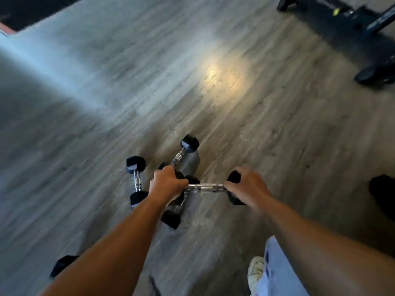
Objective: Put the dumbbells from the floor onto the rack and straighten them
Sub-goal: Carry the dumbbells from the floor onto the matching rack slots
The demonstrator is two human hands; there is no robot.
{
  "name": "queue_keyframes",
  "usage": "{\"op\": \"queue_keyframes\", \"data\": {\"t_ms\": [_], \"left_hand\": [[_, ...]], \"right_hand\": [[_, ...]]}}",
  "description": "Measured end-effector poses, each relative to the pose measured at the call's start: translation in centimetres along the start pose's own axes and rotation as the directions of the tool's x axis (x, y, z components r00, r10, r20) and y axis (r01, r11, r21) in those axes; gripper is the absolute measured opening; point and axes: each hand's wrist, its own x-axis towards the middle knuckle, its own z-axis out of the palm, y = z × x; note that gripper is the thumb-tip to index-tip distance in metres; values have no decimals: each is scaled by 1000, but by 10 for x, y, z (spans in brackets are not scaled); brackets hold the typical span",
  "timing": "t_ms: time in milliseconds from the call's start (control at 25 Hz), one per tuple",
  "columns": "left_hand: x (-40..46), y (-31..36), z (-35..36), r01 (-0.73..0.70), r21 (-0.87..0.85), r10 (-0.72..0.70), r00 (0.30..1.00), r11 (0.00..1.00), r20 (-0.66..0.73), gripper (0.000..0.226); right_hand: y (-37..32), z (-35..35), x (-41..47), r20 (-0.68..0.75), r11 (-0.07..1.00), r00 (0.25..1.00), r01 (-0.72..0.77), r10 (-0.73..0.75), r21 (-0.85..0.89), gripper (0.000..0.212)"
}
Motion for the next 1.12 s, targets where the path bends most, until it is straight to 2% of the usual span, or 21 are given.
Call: {"op": "queue_keyframes", "data": {"t_ms": [80, 240, 360, 440, 600, 720, 800, 880, 960, 1120], "left_hand": [[-33, 58, -53, -96, 36, 97, 995, 995, -11, 26], [-112, 158, -130, -279, 19, 278, 959, 960, 51, 24], [-172, 219, -158, -406, 1, 402, 906, 914, 133, 23], [-212, 254, -160, -500, -28, 492, 840, 866, 229, 25], [-289, 312, -133, -613, -42, 590, 736, 789, 332, 17], [-351, 347, -85, -678, -52, 636, 658, 734, 403, 13], [-386, 370, -44, -685, -51, 630, 635, 727, 448, 12], [-416, 388, -1, -694, -53, 616, 599, 718, 511, 14], [-443, 403, 39, -709, -58, 617, 567, 702, 546, 18], [-496, 422, 106, -709, -70, 609, 546, 702, 576, 14]], "right_hand": [[-38, -62, -49, -113, 999, 993, -23, 28, 43, 18], [-82, -162, -149, -240, 992, 964, -98, 116, 86, 24], [-88, -221, -235, -346, 980, 919, -155, 190, 125, 28], [-83, -250, -294, -429, 968, 869, -201, 246, 148, 28], [-42, -289, -381, -543, 937, 763, -289, 350, 197, 37], [7, -317, -441, -573, 892, 685, -379, 450, 247, 46], [47, -334, -476, -581, 861, 637, -410, 506, 300, 35], [86, -349, -507, -580, 837, 605, -433, 545, 335, 33], [119, -365, -534, -578, 809, 571, -470, 583, 352, 38], [180, -392, -578, -579, 749, 496, -555, 647, 363, 52]]}}
